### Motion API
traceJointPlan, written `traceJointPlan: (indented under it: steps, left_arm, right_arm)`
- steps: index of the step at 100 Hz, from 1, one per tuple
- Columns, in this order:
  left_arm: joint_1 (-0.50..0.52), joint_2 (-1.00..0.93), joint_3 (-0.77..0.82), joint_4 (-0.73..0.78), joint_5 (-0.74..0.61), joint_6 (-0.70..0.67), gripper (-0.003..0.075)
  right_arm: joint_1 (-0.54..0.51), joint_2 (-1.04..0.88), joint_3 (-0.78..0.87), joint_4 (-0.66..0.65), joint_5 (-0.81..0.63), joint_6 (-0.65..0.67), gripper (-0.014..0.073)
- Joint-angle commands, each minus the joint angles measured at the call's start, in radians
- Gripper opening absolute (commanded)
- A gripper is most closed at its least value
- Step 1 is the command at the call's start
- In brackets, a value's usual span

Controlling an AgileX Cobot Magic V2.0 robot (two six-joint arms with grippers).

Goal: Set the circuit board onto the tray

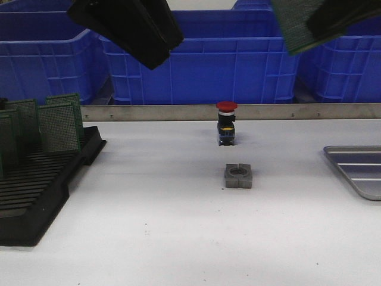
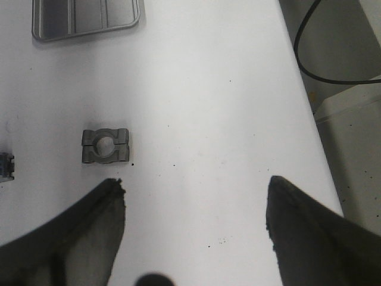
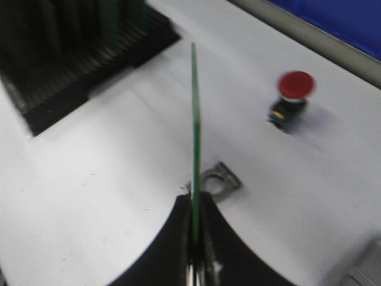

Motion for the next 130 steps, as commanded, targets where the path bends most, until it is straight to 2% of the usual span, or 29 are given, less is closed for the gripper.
traceJointPlan:
  steps: [1, 17, 36, 61, 89, 98, 109, 125, 130]
  left_arm:
    - [-0.01, -0.05, -0.033, -0.059, 0.043, -0.013, 0.0441]
    - [-0.01, -0.05, -0.033, -0.06, 0.043, -0.013, 0.0417]
    - [-0.01, -0.05, -0.033, -0.06, 0.043, -0.013, 0.0417]
    - [-0.01, -0.05, -0.033, -0.06, 0.043, -0.013, 0.0417]
    - [-0.01, -0.05, -0.033, -0.06, 0.043, -0.013, 0.04]
    - [-0.01, -0.05, -0.033, -0.06, 0.043, -0.013, 0.0388]
    - [-0.01, -0.05, -0.033, -0.06, 0.043, -0.013, 0.0387]
    - [-0.01, -0.05, -0.033, -0.06, 0.043, -0.013, 0.0387]
    - [-0.01, -0.05, -0.033, -0.06, 0.043, -0.013, 0.0388]
  right_arm:
    - [-0.107, -0.004, -0.031, 0.041, -0.003, 0.048, -0.0069]
    - [-0.249, 0.122, -0.031, 0.042, -0.012, 0.203, -0.0069]
    - [-0.313, 0.314, -0.031, 0.043, 0.0, 0.34, -0.0069]
    - [-0.314, 0.488, -0.033, 0.112, 0.06, 0.355, -0.0069]
    - [-0.314, 0.543, -0.053, 0.119, 0.075, 0.357, -0.005]
    - [-0.314, 0.543, -0.053, 0.119, 0.059, 0.357, 0.002]
    - [-0.314, 0.543, -0.053, 0.119, 0.051, 0.357, 0.0155]
    - [-0.314, 0.542, -0.053, 0.119, 0.036, 0.363, 0.0435]
    - [-0.314, 0.538, -0.053, 0.119, 0.029, 0.363, 0.0496]
